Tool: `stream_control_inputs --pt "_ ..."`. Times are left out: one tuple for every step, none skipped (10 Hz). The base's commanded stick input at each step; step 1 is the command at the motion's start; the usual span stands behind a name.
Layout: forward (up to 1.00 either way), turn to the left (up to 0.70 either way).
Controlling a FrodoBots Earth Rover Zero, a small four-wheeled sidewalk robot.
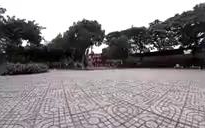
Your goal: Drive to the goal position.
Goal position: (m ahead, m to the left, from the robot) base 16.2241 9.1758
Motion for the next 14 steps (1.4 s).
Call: stream_control_inputs --pt "0.7 0.27" --pt "0.7 0.27" --pt "0.7 0.02" --pt "0.7 0.0" --pt "0.7 0.0" --pt "0.7 0.0" --pt "0.7 0.0" --pt "0.7 0.0" --pt "0.7 0.0" --pt "0.7 0.0" --pt "0.7 0.0" --pt "0.7 0.0" --pt "0.7 0.0" --pt "0.7 0.0"
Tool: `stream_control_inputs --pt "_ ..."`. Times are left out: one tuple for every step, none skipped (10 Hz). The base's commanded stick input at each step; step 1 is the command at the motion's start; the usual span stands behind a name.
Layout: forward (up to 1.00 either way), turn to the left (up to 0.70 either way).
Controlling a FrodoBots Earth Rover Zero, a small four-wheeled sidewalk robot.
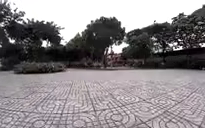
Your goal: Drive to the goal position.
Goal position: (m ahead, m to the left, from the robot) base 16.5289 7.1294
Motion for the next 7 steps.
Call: stream_control_inputs --pt "0.7 0.0" --pt "0.7 0.0" --pt "0.7 0.0" --pt "0.7 0.0" --pt "0.7 0.0" --pt "0.7 0.0" --pt "0.7 0.0"
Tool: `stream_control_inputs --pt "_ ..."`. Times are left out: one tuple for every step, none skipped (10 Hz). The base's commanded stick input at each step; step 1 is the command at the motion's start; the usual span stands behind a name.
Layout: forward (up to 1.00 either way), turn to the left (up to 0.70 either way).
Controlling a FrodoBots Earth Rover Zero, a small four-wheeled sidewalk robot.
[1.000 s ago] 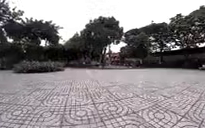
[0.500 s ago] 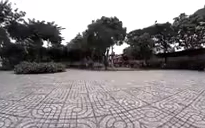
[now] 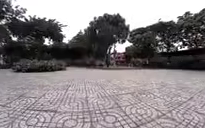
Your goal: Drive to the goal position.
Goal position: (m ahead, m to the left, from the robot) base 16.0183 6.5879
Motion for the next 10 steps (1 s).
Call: stream_control_inputs --pt "0.7 0.0" --pt "0.7 0.0" --pt "0.7 0.0" --pt "0.7 0.0" --pt "0.7 0.0" --pt "0.7 0.0" --pt "0.7 0.0" --pt "0.7 0.0" --pt "0.7 0.0" --pt "0.7 0.27"
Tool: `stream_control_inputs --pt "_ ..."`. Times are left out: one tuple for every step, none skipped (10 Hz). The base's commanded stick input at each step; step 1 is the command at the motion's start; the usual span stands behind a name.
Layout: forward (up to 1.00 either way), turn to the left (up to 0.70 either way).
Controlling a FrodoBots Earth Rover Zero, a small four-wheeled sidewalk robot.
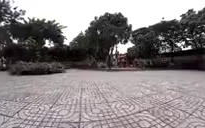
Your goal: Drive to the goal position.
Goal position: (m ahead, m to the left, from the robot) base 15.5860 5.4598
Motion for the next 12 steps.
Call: stream_control_inputs --pt "0.7 0.27" --pt "0.7 0.08" --pt "0.7 0.0" --pt "0.7 0.0" --pt "0.7 0.0" --pt "0.7 0.0" --pt "0.7 0.0" --pt "0.7 0.0" --pt "0.7 0.0" --pt "0.7 0.0" --pt "0.7 0.0" --pt "0.7 0.0"
